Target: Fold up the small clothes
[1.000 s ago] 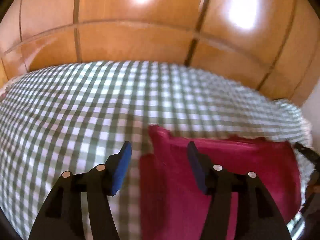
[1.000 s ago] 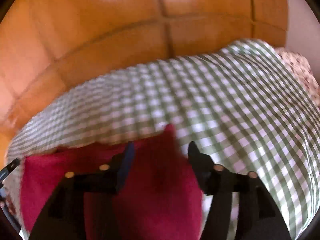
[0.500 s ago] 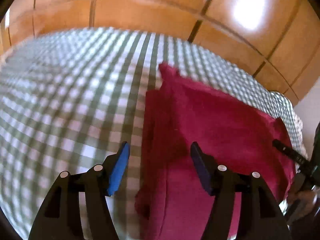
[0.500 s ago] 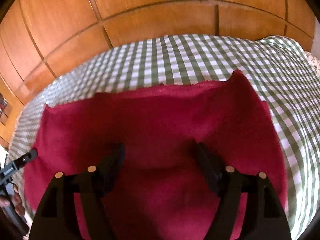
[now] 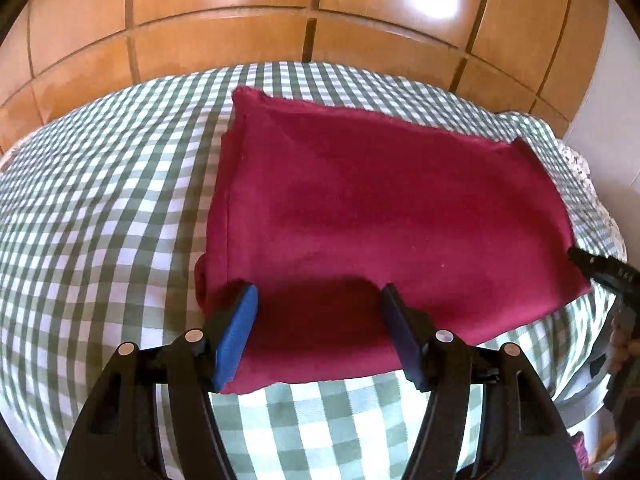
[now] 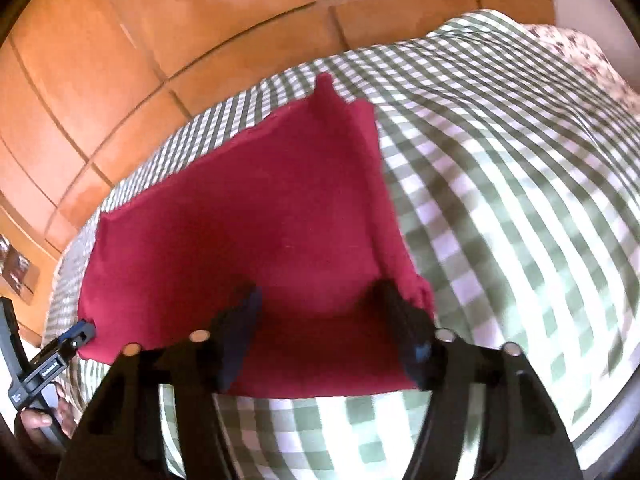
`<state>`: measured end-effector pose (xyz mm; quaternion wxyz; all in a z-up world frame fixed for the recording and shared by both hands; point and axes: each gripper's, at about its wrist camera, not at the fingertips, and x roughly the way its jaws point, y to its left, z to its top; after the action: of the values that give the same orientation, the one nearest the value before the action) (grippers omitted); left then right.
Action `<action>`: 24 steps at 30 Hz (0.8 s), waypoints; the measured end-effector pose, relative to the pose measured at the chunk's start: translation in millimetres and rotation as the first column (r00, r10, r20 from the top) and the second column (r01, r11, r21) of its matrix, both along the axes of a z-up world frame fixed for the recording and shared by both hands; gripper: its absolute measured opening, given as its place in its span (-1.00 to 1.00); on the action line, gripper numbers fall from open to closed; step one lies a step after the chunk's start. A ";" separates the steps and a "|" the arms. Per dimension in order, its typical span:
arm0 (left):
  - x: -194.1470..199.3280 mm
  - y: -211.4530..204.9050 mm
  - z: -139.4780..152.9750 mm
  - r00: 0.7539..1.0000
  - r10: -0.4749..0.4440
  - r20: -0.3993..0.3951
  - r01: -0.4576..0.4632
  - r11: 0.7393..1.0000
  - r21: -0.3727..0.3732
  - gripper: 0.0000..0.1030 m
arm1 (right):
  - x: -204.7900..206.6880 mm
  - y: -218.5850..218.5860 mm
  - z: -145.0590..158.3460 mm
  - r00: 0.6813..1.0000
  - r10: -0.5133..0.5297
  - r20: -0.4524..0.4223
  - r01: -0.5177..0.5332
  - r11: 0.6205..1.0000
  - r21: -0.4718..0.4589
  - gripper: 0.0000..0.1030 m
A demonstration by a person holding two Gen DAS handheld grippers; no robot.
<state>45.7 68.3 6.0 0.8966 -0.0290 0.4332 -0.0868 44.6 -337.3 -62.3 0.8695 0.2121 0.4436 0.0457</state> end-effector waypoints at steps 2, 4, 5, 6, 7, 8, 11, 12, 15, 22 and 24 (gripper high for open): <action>-2.9 -0.4 8.7 1.000 0.008 0.016 -0.008 1.000 0.001 0.37 | 1.3 3.6 2.4 1.000 -0.013 -0.004 0.012 1.000 -0.012 0.19; -11.1 0.1 16.5 0.998 0.018 0.052 -0.020 0.999 0.035 0.50 | 1.4 11.5 5.7 1.000 -0.008 -0.003 0.007 0.999 -0.042 0.28; -13.5 1.0 19.9 0.998 0.021 0.064 -0.024 0.999 0.043 0.53 | 1.5 16.5 7.6 1.000 -0.004 -0.006 0.004 0.998 -0.062 0.34; -16.8 2.6 23.7 0.997 0.021 0.077 -0.024 0.999 0.047 0.56 | 2.1 18.8 10.0 1.000 -0.004 -0.007 0.003 0.998 -0.071 0.37; -16.8 3.0 24.8 0.997 0.020 0.080 -0.024 0.999 0.048 0.56 | 1.3 18.8 9.8 1.000 -0.008 -0.007 0.008 0.997 -0.072 0.38; -19.3 6.3 26.7 0.996 0.020 0.084 -0.024 0.999 0.048 0.56 | -1.8 17.8 10.5 1.000 -0.014 -0.006 0.014 0.998 -0.068 0.38; -25.0 12.5 30.5 0.996 0.010 0.094 -0.015 0.998 0.053 0.56 | -8.0 13.2 19.9 0.999 -0.037 0.013 0.037 0.997 -0.063 0.39; -26.8 14.4 30.4 0.995 0.005 0.098 -0.011 0.998 0.062 0.56 | -11.3 9.4 24.4 0.998 -0.052 0.025 0.053 0.997 -0.063 0.42; -30.7 17.7 28.6 0.995 -0.016 0.099 0.008 0.997 0.076 0.56 | -18.4 -0.2 28.3 0.996 -0.088 0.033 0.090 0.993 -0.076 0.45; -33.4 21.8 19.1 0.995 -0.056 0.082 0.051 0.997 0.059 0.56 | -24.4 -19.6 9.0 0.992 -0.121 -0.031 0.119 0.992 -0.047 0.31; -33.4 23.3 17.0 0.995 -0.065 0.081 0.061 0.997 0.055 0.56 | -23.0 -19.8 0.4 0.991 -0.120 -0.055 0.118 0.992 -0.042 0.16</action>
<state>12.2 91.5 23.0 0.9110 0.0117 0.3988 -0.1048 21.6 -357.1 -61.9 0.8615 0.2224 0.4560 -0.0210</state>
